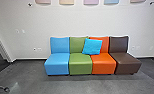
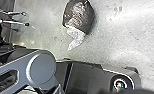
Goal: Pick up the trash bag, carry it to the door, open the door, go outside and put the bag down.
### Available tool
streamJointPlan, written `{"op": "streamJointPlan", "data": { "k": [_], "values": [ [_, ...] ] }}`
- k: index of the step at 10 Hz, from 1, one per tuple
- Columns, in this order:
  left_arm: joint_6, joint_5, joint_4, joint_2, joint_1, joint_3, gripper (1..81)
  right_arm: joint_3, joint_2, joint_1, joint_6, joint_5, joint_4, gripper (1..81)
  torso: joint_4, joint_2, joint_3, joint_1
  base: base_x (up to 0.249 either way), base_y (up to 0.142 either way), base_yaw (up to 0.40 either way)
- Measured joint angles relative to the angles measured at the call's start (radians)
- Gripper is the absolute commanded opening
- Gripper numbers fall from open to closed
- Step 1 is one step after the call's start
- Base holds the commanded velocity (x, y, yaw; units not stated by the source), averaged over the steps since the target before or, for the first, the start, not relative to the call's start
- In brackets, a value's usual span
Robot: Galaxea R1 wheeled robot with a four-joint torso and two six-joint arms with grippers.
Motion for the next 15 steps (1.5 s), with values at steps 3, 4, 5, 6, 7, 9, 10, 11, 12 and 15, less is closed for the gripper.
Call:
{"op": "streamJointPlan", "data": {
  "k": [3, 4, 5, 6, 7, 9, 10, 11, 12, 15],
  "values": [
    [0.000, 0.021, -0.008, -0.002, -0.041, 0.000, 81.1, 0.001, -0.002, 0.003, 0.000, -0.001, 0.000, 81.1, 0.000, -0.103, -0.097, 0.065, 0.000, 0.000, 0.000],
    [0.000, 0.040, -0.012, -0.001, -0.060, 0.001, 81.1, 0.006, -0.005, 0.012, 0.000, -0.002, 0.000, 81.1, 0.000, -0.137, -0.129, 0.087, 0.000, 0.000, 0.000],
    [0.000, 0.056, -0.015, 0.002, -0.076, 0.001, 81.1, 0.016, -0.006, 0.021, 0.000, -0.006, 0.000, 81.1, 0.000, -0.162, -0.143, 0.104, 0.000, 0.000, 0.000],
    [0.000, 0.060, -0.020, 0.007, -0.092, 0.001, 81.1, 0.030, -0.007, 0.045, 0.000, -0.005, 0.001, 81.1, 0.000, -0.187, -0.151, 0.120, 0.000, 0.000, 0.000],
    [0.000, 0.070, -0.022, 0.007, -0.107, 0.001, 81.1, 0.045, -0.016, 0.059, -0.001, -0.011, 0.001, 81.1, 0.000, -0.219, -0.157, 0.140, 0.000, 0.000, 0.000],
    [0.000, 0.096, -0.023, 0.009, -0.130, 0.001, 81.1, 0.071, -0.033, 0.072, 0.000, -0.033, 0.001, 81.1, 0.000, -0.289, -0.159, 0.184, 0.000, 0.000, 0.000],
    [0.000, 0.103, -0.023, 0.013, -0.138, 0.001, 81.1, 0.093, -0.047, 0.080, 0.000, -0.048, 0.001, 81.1, 0.000, -0.325, -0.159, 0.206, 0.000, 0.000, 0.000],
    [0.000, 0.106, -0.023, 0.015, -0.139, 0.001, 81.1, 0.093, -0.046, 0.084, 0.000, -0.053, 0.001, 81.1, 0.000, -0.360, -0.160, 0.228, 0.000, 0.000, 0.000],
    [0.000, 0.111, -0.023, 0.014, -0.140, 0.001, 81.1, 0.095, -0.046, 0.093, 0.000, -0.059, 0.002, 81.1, 0.000, -0.388, -0.168, 0.246, 0.000, 0.000, 0.000],
    [0.000, 0.133, -0.024, 0.017, -0.177, 0.000, 81.1, 0.113, -0.046, 0.136, 0.001, -0.083, 0.008, 81.1, 0.000, -0.484, -0.253, 0.305, 0.000, 0.000, 0.000]
  ]
}}
